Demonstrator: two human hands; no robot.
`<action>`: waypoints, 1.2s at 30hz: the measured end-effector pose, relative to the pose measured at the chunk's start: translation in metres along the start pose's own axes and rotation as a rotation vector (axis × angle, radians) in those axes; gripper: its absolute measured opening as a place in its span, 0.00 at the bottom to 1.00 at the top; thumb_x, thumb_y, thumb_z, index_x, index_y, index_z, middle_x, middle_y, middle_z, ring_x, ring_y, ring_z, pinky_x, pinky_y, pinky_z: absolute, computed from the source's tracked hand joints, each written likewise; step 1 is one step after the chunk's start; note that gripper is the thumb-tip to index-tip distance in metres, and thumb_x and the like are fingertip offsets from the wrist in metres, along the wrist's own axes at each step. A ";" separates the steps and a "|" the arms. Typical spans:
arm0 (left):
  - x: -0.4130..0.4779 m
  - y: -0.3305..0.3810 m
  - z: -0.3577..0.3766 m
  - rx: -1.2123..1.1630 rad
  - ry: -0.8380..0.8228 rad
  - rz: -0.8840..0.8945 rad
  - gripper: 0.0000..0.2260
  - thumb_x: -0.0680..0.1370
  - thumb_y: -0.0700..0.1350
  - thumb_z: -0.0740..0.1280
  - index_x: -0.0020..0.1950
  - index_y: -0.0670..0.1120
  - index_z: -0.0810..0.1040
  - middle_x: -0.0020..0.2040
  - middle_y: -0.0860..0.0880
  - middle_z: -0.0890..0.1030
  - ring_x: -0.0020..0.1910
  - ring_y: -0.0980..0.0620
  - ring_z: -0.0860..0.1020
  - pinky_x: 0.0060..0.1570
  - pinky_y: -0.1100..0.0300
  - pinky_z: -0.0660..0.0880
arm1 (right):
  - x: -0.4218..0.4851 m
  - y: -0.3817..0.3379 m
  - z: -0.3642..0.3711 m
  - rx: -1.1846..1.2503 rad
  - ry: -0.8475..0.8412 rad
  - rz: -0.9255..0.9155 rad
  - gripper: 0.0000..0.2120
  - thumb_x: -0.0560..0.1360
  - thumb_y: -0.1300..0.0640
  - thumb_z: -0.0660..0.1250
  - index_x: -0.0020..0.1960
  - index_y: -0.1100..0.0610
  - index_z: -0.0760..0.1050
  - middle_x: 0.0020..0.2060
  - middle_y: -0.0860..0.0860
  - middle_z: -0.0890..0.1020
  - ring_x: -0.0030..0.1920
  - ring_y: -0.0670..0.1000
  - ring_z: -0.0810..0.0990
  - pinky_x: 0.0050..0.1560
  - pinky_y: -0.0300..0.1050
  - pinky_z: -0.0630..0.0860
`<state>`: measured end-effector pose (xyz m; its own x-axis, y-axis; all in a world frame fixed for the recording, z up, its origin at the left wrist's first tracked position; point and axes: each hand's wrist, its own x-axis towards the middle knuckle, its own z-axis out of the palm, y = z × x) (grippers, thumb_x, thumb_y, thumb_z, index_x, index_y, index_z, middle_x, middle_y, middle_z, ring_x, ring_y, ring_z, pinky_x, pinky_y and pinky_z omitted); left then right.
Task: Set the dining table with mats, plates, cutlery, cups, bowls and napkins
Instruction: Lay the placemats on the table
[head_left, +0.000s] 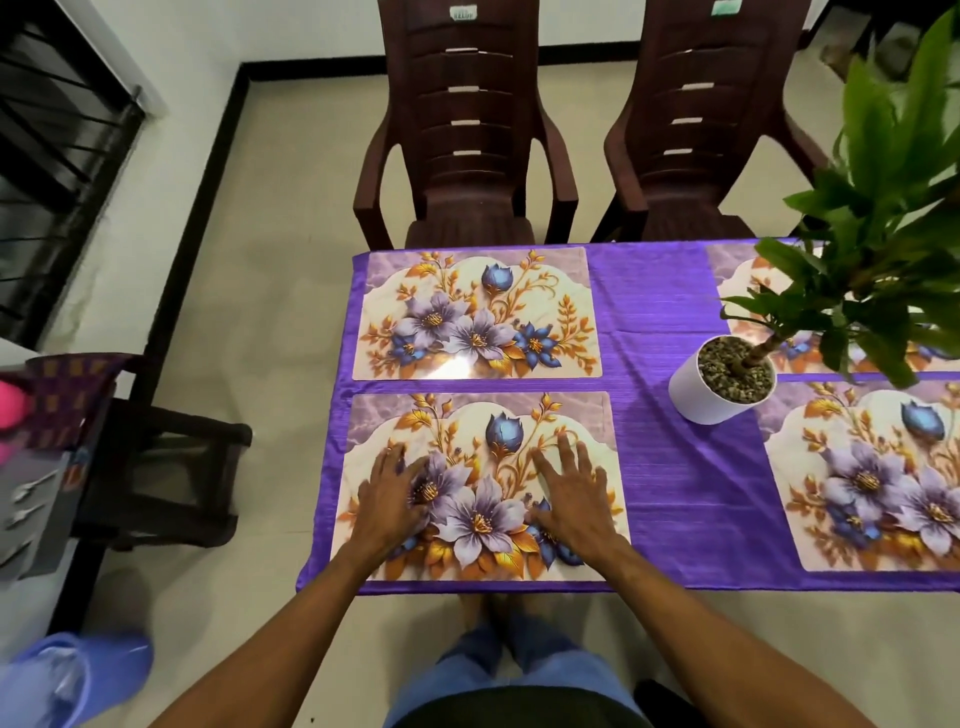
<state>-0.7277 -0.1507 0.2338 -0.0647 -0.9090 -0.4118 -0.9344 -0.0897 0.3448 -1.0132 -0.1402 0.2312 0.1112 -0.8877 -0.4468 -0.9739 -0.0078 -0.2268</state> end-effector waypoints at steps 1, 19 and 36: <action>0.000 0.000 0.001 0.003 0.001 -0.002 0.33 0.73 0.54 0.75 0.76 0.54 0.67 0.80 0.46 0.57 0.79 0.42 0.54 0.72 0.36 0.62 | 0.000 0.001 0.001 -0.001 0.000 0.000 0.41 0.77 0.34 0.62 0.81 0.43 0.43 0.80 0.54 0.36 0.80 0.62 0.38 0.76 0.66 0.45; 0.024 0.002 -0.015 -0.119 0.151 0.032 0.27 0.75 0.46 0.73 0.73 0.49 0.72 0.77 0.44 0.66 0.75 0.41 0.64 0.71 0.41 0.66 | 0.024 0.001 -0.021 0.081 0.124 0.023 0.36 0.78 0.36 0.63 0.80 0.45 0.55 0.81 0.54 0.52 0.80 0.59 0.52 0.77 0.63 0.54; 0.169 0.001 -0.080 -0.087 0.023 0.053 0.29 0.78 0.45 0.71 0.77 0.49 0.66 0.77 0.42 0.63 0.72 0.38 0.66 0.64 0.43 0.73 | 0.157 0.004 -0.093 0.026 0.076 -0.014 0.29 0.83 0.42 0.57 0.81 0.46 0.53 0.81 0.56 0.49 0.80 0.63 0.49 0.74 0.66 0.56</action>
<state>-0.7110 -0.3367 0.2324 -0.1046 -0.9225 -0.3715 -0.8959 -0.0748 0.4379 -1.0177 -0.3224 0.2404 0.1082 -0.9199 -0.3770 -0.9668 -0.0091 -0.2554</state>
